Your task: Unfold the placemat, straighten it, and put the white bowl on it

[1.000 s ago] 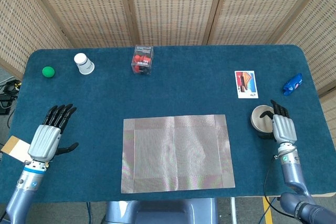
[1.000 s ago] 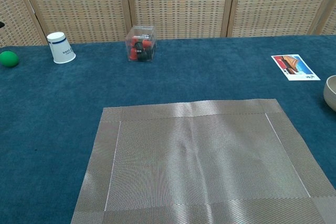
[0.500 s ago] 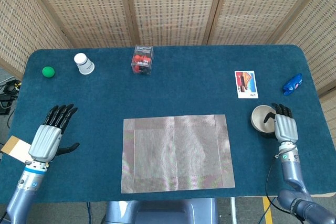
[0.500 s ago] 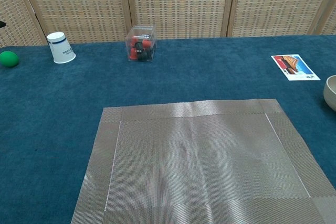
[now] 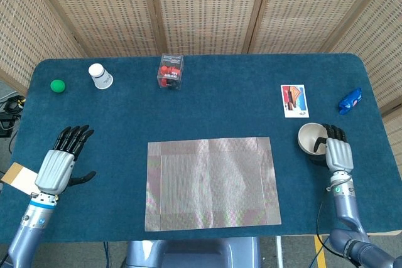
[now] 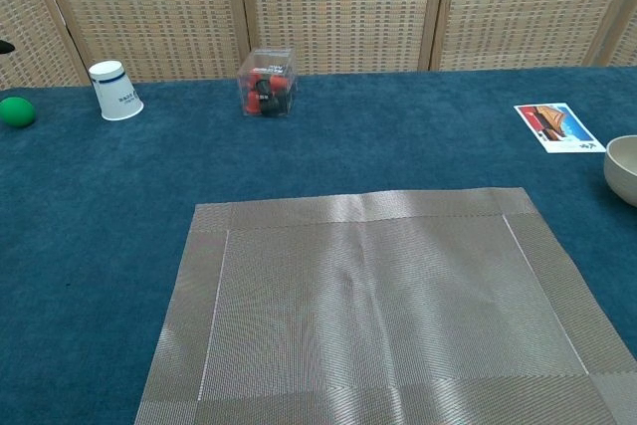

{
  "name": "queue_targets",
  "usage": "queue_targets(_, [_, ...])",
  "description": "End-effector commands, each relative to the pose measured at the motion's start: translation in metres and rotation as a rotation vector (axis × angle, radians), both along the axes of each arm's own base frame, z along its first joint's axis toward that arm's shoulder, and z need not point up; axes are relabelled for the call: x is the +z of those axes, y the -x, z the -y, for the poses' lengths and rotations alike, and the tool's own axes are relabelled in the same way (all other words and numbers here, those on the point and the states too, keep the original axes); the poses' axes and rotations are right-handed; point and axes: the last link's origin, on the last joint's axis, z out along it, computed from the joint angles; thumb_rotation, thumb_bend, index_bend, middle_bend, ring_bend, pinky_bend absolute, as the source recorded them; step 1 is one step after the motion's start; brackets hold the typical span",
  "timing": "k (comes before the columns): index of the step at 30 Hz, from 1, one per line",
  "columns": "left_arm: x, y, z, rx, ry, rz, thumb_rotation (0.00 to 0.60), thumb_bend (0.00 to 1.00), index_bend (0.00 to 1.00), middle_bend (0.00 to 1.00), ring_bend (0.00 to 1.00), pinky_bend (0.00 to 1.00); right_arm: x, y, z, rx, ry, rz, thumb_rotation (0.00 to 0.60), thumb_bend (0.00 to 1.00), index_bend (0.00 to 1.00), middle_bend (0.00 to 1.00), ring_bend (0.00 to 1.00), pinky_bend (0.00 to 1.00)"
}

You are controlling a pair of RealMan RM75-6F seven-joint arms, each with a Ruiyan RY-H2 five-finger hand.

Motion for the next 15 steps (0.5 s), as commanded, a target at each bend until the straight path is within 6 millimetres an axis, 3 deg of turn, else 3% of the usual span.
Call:
queue_targets(1, [0.001,0.000,0.000,-0.001,-0.003,0.002,0.600,0.01,0.07,0.00,0.00,0.00,0.001,-0.002,-0.001,0.011,0.005,0.001,0.600,0.48,0.68,0.22,0.04,0.03])
queue_targets(8, [0.001,0.000,0.000,-0.001,-0.002,0.002,0.600,0.01,0.08,0.00,0.00,0.00,0.004,-0.018,-0.005,0.074,0.021,0.011,0.600,0.46,0.69,0.23,0.05,0.03])
queue_targets(15, [0.003,-0.001,0.001,-0.007,-0.010,0.008,0.600,0.01,0.08,0.00,0.00,0.00,0.005,-0.049,-0.015,0.163,0.020,0.051,0.600,0.46,0.69,0.23,0.05,0.03])
